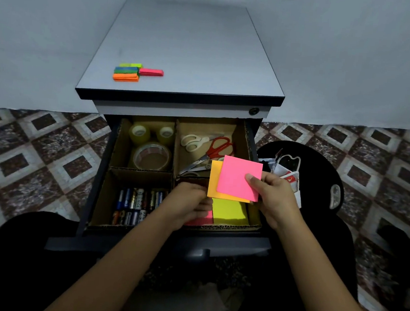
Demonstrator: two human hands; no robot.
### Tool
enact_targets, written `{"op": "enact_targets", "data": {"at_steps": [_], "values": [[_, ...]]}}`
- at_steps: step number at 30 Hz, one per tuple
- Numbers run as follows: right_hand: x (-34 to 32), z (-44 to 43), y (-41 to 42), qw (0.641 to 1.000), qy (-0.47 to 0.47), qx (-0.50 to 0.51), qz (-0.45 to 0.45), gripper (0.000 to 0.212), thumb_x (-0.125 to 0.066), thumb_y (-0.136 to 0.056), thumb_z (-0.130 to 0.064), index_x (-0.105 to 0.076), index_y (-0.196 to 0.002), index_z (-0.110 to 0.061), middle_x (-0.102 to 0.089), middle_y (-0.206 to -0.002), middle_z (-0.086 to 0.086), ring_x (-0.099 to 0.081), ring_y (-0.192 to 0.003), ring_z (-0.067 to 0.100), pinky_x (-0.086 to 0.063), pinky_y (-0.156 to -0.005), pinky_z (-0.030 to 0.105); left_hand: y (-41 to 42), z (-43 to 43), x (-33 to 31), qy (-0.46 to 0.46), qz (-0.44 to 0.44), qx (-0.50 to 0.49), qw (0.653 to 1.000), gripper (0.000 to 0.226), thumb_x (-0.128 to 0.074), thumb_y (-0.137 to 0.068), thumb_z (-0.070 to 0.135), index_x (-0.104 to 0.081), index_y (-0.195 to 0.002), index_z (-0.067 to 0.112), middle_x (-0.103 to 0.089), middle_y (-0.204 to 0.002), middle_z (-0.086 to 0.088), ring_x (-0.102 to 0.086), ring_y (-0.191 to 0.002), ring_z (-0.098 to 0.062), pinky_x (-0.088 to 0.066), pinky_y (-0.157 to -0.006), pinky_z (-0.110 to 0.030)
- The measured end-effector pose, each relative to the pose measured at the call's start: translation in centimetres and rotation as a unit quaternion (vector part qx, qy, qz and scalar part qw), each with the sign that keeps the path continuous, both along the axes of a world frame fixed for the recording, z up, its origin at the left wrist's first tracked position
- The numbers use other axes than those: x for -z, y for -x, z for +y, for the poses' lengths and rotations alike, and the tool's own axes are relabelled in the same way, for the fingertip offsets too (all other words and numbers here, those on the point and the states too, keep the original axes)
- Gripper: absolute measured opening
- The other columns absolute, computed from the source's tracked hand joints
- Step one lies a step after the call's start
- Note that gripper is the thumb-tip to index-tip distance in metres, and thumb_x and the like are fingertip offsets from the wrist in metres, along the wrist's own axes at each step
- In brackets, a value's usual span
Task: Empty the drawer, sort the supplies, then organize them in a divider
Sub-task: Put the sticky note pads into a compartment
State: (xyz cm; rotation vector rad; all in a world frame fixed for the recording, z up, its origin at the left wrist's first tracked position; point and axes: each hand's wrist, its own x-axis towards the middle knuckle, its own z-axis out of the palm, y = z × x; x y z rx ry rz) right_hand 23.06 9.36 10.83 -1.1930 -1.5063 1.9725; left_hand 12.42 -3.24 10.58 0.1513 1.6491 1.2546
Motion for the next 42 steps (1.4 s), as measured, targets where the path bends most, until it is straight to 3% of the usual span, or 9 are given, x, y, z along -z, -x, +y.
{"op": "enact_targets", "data": {"at_steps": [4,11,15,19,24,28,34,38,42], "values": [[-0.2,-0.3,-0.1,1.000,0.012,-0.026,-0.012,0.010,-0.053,-0.093,-0.009,-0.061,-0.088,-0.013,-0.067,-0.081,0.004,-0.063,-0.075,0.015,-0.051,-0.058,0.026,0.7,-0.9,-0.9,-0.075,-0.058,-0.078,0.992,0.019,-0.046,-0.098,0.017,-0.061,-0.100,0.006,-0.067,-0.089,-0.011,-0.065,-0.084,-0.022,-0.054,-0.070,-0.031],[-0.3,-1.9,0.6,0.996,0.023,-0.085,-0.034,0.024,-0.045,-0.098,-0.013,-0.060,-0.079,-0.014,-0.061,-0.082,0.006,-0.060,-0.075,0.016,-0.052,-0.055,0.025,1.4,-3.4,-0.9,-0.068,0.031,-0.100,0.992,0.010,-0.053,-0.091,0.000,-0.060,-0.091,0.007,-0.062,-0.096,-0.013,-0.062,-0.080,-0.017,-0.056,-0.057,-0.018],[0.2,-1.9,0.3,0.993,-0.024,-0.104,-0.059,0.021,-0.049,-0.097,-0.013,-0.062,-0.081,-0.013,-0.060,-0.079,0.003,-0.054,-0.064,0.014,-0.040,-0.042,0.019,2.7,-5.2,-0.9,-0.056,0.063,-0.169,0.982,0.012,-0.052,-0.092,0.000,-0.058,-0.088,0.009,-0.061,-0.092,-0.011,-0.060,-0.080,-0.017,-0.056,-0.056,-0.018],[0.2,-1.5,0.2,0.986,-0.062,-0.137,-0.072,0.009,-0.055,-0.093,-0.004,-0.061,-0.087,-0.007,-0.057,-0.067,0.008,-0.051,-0.042,0.006,-0.040,-0.038,0.016,4.2,-6.8,-1.0,-0.051,0.065,-0.216,0.973,0.010,-0.052,-0.092,-0.001,-0.056,-0.101,0.003,-0.061,-0.089,-0.008,-0.060,-0.079,-0.018,-0.056,-0.056,-0.019],[0.8,-1.7,1.0,0.954,-0.139,-0.203,-0.169,0.020,-0.060,-0.090,-0.007,-0.055,-0.070,-0.007,-0.060,-0.065,0.012,-0.057,-0.052,0.015,-0.049,-0.043,0.018,5.0,-7.8,-0.7,-0.053,0.053,-0.242,0.967,0.013,-0.053,-0.092,0.000,-0.055,-0.105,0.001,-0.061,-0.089,-0.008,-0.060,-0.079,-0.018,-0.056,-0.054,-0.018],[2.3,-2.2,2.1,0.930,-0.168,-0.241,-0.222,0.014,-0.064,-0.087,-0.009,-0.062,-0.074,-0.008,-0.065,-0.067,0.011,-0.059,-0.047,0.011,-0.050,-0.044,0.019,4.9,-8.0,-0.3,-0.055,0.047,-0.235,0.969,0.012,-0.053,-0.092,0.000,-0.055,-0.104,0.001,-0.061,-0.090,-0.008,-0.060,-0.079,-0.018,-0.056,-0.054,-0.018],[2.4,-3.5,2.5,0.868,-0.319,-0.236,-0.297,0.021,-0.070,-0.084,-0.026,-0.072,-0.080,-0.005,-0.061,-0.067,0.005,-0.054,-0.055,0.012,-0.038,-0.051,0.017,4.5,-8.0,0.0,-0.061,0.045,-0.223,0.972,0.008,-0.052,-0.092,-0.001,-0.056,-0.098,0.004,-0.061,-0.089,-0.008,-0.060,-0.079,-0.018,-0.057,-0.058,-0.019],[2.4,-3.5,2.2,0.872,-0.308,-0.235,-0.301,0.017,-0.068,-0.085,-0.023,-0.074,-0.082,-0.008,-0.070,-0.075,0.007,-0.060,-0.063,0.013,-0.041,-0.056,0.018,4.5,-8.0,0.0,-0.062,0.045,-0.220,0.973,0.009,-0.052,-0.092,-0.001,-0.057,-0.092,0.007,-0.061,-0.089,-0.007,-0.060,-0.079,-0.018,-0.056,-0.058,-0.019],[2.8,-3.5,2.3,0.915,-0.217,-0.221,-0.258,0.012,-0.067,-0.086,-0.013,-0.072,-0.091,-0.003,-0.065,-0.064,0.004,-0.057,-0.048,0.003,-0.050,-0.055,0.011,4.4,-8.0,0.0,-0.059,0.048,-0.212,0.974,0.011,-0.053,-0.092,0.000,-0.058,-0.089,0.009,-0.061,-0.089,-0.008,-0.060,-0.080,-0.018,-0.056,-0.059,-0.018]]}}
